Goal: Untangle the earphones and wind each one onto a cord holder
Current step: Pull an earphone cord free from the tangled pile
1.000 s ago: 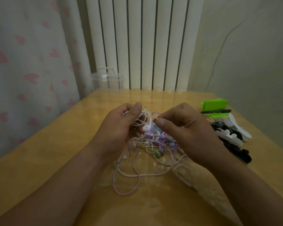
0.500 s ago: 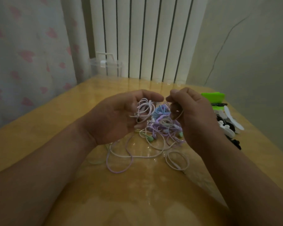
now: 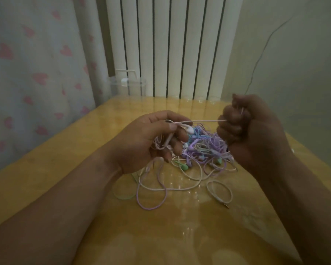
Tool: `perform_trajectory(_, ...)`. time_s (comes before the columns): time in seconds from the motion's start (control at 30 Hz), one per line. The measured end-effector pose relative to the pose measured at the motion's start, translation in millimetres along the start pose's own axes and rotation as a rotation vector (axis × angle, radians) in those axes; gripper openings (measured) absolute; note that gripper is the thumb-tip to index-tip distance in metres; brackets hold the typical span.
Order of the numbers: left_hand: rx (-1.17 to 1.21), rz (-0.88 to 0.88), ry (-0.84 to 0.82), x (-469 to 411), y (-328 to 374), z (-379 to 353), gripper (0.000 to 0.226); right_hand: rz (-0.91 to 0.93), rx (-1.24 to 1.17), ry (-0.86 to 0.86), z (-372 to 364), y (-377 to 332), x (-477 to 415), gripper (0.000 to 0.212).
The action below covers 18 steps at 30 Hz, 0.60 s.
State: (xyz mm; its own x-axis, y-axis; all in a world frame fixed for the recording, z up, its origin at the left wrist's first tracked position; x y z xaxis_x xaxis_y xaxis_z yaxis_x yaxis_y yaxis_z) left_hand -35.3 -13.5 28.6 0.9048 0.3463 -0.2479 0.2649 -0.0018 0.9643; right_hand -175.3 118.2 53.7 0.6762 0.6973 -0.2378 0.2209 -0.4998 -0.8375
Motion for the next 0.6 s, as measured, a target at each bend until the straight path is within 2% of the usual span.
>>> perform_trajectory(0.03,0.011,-0.005,0.019,-0.6,1.9,2.2,0.028,0.054,0.158,0.023,5.3,-4.0,-1.5,0.030)
perform_trajectory(0.1,-0.019,-0.021,0.104,-1.5,4.2,9.8,0.028,0.156,0.640,0.023,7.3,-7.7,0.6,0.019)
perform_trajectory(0.17,-0.097,-0.053,0.191,-2.3,5.7,18.1,0.027,0.159,1.069,-0.092,-1.4,0.7,4.4,0.035)
perform_trajectory(0.2,-0.126,-0.068,0.228,-1.6,6.2,21.6,0.027,0.136,1.185,-0.164,-6.9,6.6,7.3,0.039)
perform_trajectory(0.27,-0.152,-0.084,0.296,-0.6,5.5,26.2,0.026,0.113,1.196,-0.204,-13.0,9.5,11.4,0.037)
perform_trajectory(0.4,-0.213,-0.104,0.391,-3.2,0.3,35.7,0.019,0.173,0.888,-0.113,-7.7,6.7,7.3,0.033)
perform_trajectory(0.47,-0.240,-0.101,0.396,-5.2,-3.8,34.4,0.015,0.186,0.813,-0.080,-4.4,10.5,5.0,0.032)
perform_trajectory(0.53,-0.263,-0.087,0.365,-6.5,-8.1,29.7,0.015,0.160,0.809,-0.063,-1.2,19.3,0.0,0.029)
perform_trajectory(0.6,-0.268,-0.073,0.322,-7.7,-13.5,19.1,0.015,0.151,0.909,-0.039,5.1,21.7,0.4,0.022)
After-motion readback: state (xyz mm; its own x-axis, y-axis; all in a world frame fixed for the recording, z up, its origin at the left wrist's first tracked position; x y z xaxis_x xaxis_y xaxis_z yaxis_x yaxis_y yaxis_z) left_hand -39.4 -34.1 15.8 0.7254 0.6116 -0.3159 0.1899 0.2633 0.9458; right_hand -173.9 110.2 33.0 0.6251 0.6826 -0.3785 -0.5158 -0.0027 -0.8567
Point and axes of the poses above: each hand's wrist, its own x-axis away from the middle knuckle, its own z-axis out of the back of the hand, y = z × x, the point moved 6 cm from there along -x, towards the middle knuckle, and after that the axes turned 2 degrees about y, right-handed, at the moved point
